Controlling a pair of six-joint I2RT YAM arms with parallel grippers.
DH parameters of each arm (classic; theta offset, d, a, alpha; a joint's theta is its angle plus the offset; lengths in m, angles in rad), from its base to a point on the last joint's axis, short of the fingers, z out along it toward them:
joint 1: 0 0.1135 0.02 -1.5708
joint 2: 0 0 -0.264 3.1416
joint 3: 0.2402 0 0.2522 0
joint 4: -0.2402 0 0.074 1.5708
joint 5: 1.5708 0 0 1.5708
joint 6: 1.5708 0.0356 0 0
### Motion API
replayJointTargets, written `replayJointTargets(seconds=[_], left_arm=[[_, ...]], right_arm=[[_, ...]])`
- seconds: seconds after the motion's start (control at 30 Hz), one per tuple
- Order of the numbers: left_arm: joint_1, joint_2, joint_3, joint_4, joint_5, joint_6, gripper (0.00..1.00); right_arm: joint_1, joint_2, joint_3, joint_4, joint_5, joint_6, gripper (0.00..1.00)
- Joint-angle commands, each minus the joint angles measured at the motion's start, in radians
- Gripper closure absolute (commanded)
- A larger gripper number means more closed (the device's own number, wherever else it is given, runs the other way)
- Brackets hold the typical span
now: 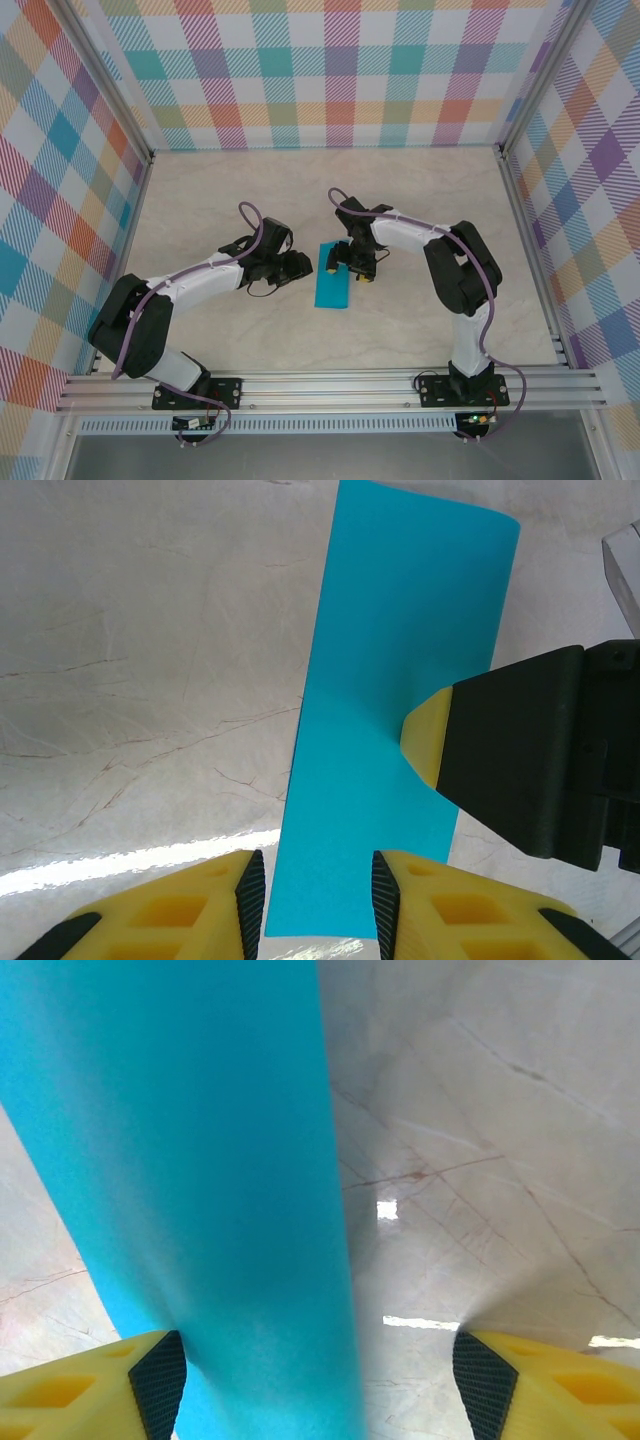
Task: Fold a paper plane with a square sheet of paper (pick it up from the middle)
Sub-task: Fold the square sheet of paper in half at the center of the table.
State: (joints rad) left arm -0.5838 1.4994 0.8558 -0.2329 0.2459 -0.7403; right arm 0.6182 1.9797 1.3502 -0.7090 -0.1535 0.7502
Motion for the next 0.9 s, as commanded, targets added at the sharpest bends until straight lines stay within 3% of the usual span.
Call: replayJointTargets(seconds=[0.0,0.87], left_arm=[[0.012,0.004,0.023,-0.006,0.014,0.006,0.64],[0.012,0.068,0.050,0.026,0.039,0.004,0.67]], right_arm=[[-0.006,0.003,-0.039,-0.034,0.031,-0.002,0.24],[0.000,0.103,-0.011,-0.095,0.114,-0.008,0.24]])
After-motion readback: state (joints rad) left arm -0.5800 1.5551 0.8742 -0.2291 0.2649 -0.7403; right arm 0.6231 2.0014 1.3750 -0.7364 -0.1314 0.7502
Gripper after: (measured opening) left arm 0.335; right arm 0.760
